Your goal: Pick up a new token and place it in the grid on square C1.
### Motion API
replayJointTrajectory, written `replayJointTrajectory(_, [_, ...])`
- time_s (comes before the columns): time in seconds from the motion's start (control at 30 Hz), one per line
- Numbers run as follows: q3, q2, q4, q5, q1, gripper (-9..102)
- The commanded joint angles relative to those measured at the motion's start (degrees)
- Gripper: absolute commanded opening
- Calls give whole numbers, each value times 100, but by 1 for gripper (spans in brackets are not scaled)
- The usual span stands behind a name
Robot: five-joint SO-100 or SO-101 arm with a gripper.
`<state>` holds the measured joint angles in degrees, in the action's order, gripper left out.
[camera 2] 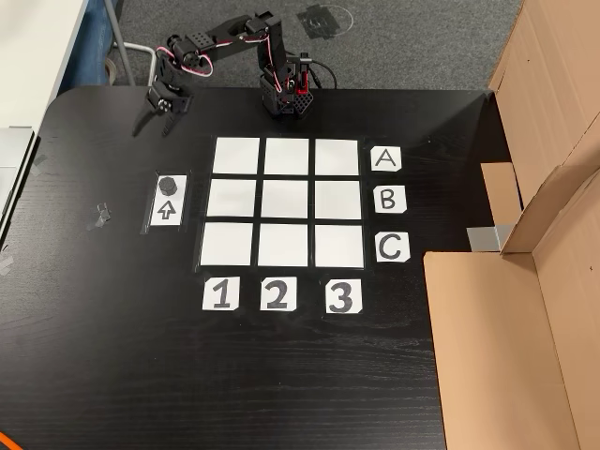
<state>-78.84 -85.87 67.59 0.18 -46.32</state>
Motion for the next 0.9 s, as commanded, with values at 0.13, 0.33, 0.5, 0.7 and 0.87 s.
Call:
replayJointTrajectory(0.13, [940,589,501,501,378,39])
replayJointTrajectory(0.33, [1283,1046,976,756,554,41])
replayJointTrajectory(0.5, [1626,1433,1371,976,519,41])
replayJointTrajectory(0.7, [1995,1890,1705,1204,281,46])
replayJointTrajectory(0.87, [2487,2303,1775,1213,62,48])
